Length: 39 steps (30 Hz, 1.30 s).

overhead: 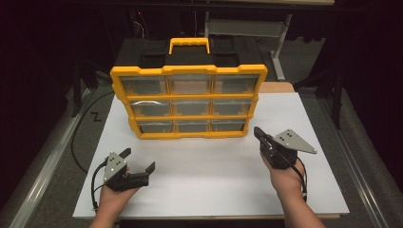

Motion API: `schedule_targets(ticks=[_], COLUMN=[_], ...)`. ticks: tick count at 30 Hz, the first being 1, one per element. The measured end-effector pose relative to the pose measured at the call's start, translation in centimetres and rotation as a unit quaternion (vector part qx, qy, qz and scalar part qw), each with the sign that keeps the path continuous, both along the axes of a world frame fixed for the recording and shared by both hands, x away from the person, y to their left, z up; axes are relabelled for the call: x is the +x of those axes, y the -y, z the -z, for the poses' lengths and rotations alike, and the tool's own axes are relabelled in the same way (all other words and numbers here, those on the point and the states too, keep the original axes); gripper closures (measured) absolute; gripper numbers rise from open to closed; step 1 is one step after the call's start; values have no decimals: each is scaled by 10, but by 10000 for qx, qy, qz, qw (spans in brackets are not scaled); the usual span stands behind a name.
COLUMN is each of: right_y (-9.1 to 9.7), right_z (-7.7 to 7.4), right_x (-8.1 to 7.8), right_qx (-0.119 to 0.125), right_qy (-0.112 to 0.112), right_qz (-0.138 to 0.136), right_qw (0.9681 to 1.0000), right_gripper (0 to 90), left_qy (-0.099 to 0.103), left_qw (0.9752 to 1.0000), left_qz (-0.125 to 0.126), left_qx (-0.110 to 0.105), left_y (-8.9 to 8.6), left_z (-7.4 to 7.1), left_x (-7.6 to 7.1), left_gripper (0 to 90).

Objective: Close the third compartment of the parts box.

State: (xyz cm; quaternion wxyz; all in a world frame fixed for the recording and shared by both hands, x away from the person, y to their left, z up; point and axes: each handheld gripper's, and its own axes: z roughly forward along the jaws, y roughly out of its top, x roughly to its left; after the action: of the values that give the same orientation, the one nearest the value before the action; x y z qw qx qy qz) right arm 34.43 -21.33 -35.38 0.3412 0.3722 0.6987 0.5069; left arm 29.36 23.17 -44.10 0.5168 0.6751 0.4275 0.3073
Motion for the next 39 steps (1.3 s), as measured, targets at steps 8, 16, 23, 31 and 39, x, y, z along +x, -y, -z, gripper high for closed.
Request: schedule_targets(ticks=[8,16,23,31,39], right_y=[22,51,50,55,56], right_z=[31,57,63,72,80], right_x=[-3,-17,-10,-5,4], right_qx=[170,266,253,181,180], right_qy=[-284,-624,-723,-974,-1407], right_qz=[86,187,232,283,85], right_qw=[9994,9975,9968,9947,9899], right_gripper=[900,900,900,805,497], left_qy=[-44,-87,-126,-99,-112], left_qw=[10000,9999,9999,9999,9999], left_qz=[-42,-50,-45,-70,22], left_qx=[-36,-68,-18,-84,-70], left_y=[-2,-3,0,-3,-1], left_z=[1,2,3,2,2], left_x=[-1,0,0,-2,-2], left_gripper=[4,4,4,4,6])
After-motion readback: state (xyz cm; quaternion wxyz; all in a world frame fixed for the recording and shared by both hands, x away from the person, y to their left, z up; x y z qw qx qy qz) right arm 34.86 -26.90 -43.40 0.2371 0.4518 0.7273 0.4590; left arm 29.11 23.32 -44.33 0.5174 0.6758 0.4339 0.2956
